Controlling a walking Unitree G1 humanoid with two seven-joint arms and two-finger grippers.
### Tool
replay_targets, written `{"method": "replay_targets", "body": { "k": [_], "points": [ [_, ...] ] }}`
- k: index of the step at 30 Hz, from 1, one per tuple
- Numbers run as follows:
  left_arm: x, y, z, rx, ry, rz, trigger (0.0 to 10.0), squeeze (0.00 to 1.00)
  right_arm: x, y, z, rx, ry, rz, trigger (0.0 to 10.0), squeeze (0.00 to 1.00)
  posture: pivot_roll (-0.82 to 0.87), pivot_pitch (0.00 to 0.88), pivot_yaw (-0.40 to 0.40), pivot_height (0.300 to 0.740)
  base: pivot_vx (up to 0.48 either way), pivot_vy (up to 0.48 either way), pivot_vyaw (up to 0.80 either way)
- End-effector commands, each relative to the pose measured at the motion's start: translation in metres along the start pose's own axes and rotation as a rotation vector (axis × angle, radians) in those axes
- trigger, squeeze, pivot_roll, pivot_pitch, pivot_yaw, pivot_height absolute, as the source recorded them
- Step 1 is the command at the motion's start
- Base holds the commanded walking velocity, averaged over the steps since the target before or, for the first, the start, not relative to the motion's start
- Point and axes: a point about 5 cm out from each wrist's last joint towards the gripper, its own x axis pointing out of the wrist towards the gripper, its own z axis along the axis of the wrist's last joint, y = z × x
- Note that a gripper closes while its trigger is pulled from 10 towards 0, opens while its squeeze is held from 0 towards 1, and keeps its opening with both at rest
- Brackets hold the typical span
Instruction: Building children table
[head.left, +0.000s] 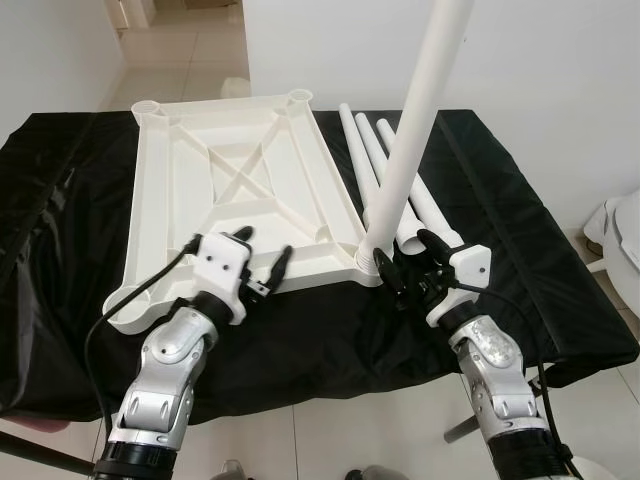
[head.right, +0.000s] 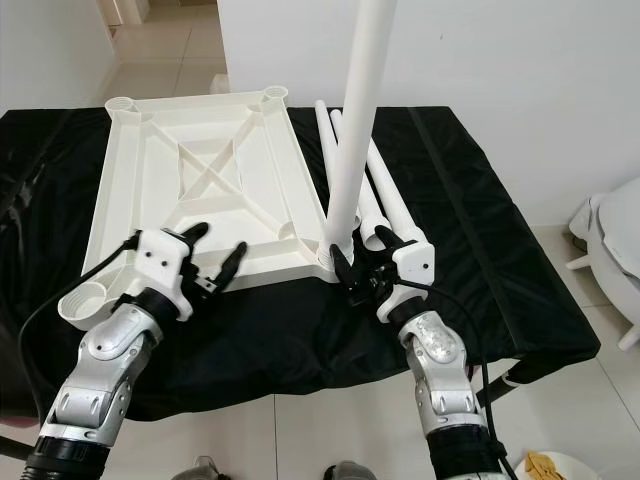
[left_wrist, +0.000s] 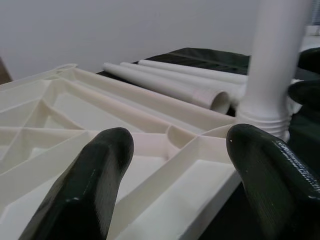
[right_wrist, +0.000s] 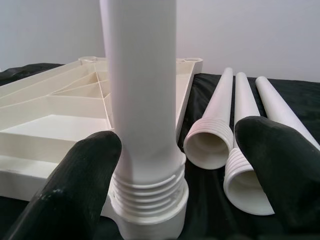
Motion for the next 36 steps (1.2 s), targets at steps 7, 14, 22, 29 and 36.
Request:
{"method": "replay_targets", "body": {
  "k": [7,14,22,29,36],
  "points": [
    [-0.001,-0.018,0.006,0.013,0.017,-0.198,10.0,0.0,0.012,-0.013,0.004,0.004,0.005,0.044,10.0,0.0,-0.02,0.0,0.005,0.74,0.0,0.0,0.0],
    [-0.001,-0.02,0.008,0.025,0.027,-0.258,10.0,0.0,0.024,-0.015,0.007,0.029,0.004,0.111,10.0,0.0,-0.02,0.0,0.005,0.74,0.0,0.0,0.0],
    [0.0,-0.022,0.011,0.028,0.036,-0.299,10.0,0.0,0.042,-0.016,0.007,0.092,0.021,0.215,10.0,0.0,-0.02,0.0,0.0,0.74,0.0,0.0,0.0],
    [-0.002,-0.024,0.011,0.021,0.047,-0.316,10.0,0.0,0.049,-0.019,0.006,0.135,0.03,0.234,10.0,0.0,-0.01,0.003,0.003,0.74,0.0,0.0,0.0],
    [-0.004,-0.025,0.01,0.024,0.062,-0.328,10.0,0.0,0.054,-0.026,0.004,0.151,0.044,0.243,10.0,0.0,-0.01,0.023,0.011,0.74,0.0,0.0,0.0]
  ]
}}
